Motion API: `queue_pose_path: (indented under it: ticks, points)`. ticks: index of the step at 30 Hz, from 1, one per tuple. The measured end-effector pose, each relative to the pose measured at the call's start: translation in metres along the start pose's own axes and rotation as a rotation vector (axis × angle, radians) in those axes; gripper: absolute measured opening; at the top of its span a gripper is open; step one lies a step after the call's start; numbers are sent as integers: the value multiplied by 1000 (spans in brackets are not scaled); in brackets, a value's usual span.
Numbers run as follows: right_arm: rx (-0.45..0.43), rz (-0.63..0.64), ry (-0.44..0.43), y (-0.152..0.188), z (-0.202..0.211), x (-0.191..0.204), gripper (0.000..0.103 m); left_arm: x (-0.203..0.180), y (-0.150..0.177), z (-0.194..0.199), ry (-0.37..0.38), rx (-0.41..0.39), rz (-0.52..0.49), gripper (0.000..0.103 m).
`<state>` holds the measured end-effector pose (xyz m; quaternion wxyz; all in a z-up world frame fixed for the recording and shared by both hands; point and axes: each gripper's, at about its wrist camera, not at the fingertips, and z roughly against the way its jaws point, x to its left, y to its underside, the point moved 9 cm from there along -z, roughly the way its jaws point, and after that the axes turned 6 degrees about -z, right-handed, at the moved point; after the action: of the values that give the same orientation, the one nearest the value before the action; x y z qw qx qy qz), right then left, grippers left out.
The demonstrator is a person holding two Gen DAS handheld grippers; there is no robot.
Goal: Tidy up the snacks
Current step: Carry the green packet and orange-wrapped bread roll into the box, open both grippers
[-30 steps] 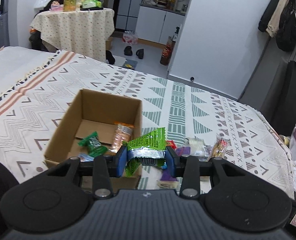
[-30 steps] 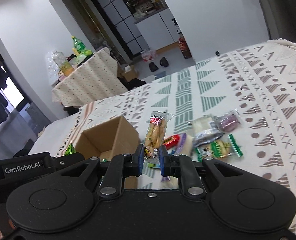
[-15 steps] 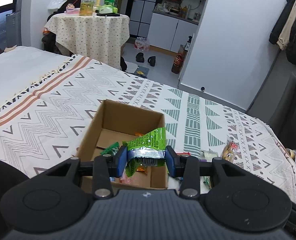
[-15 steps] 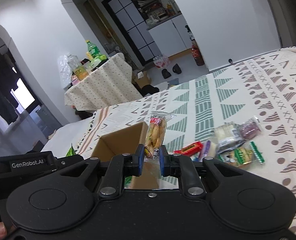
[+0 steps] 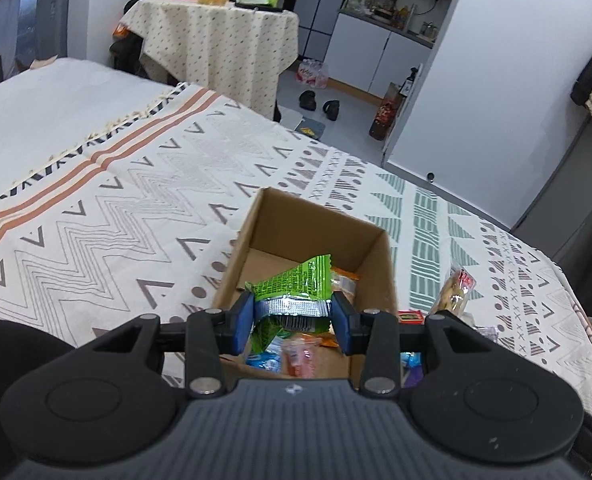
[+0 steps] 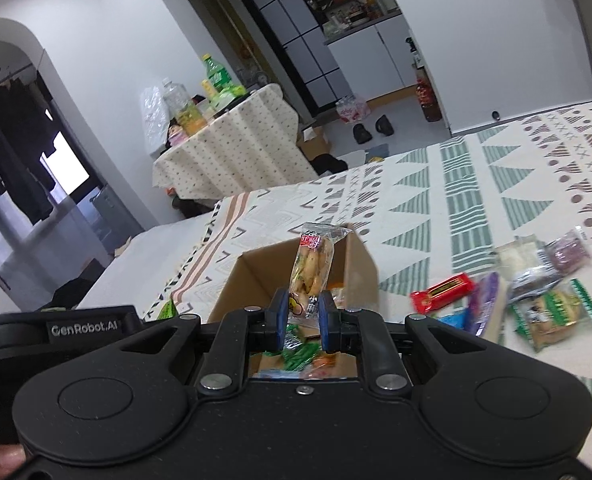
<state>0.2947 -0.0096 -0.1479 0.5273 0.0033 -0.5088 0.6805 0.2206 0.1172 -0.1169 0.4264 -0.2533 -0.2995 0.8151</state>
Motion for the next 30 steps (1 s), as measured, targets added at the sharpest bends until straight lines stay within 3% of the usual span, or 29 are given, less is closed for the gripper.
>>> queue_pose_path:
  ticks: [9,13,20,30]
  points:
    - [35,35,-22,6,-12,13,17,17,-11,1,-14,13,15,51]
    - [78,42,-17,17,-14,12,27,21,-9,7,-37,8,15,63]
    - [63,19,-3,16,8,1,28,15,-1,18,-56,17,-3,81]
    - [89,28,44,5,48,-26,34,-10,4,34,-43,4,2,84]
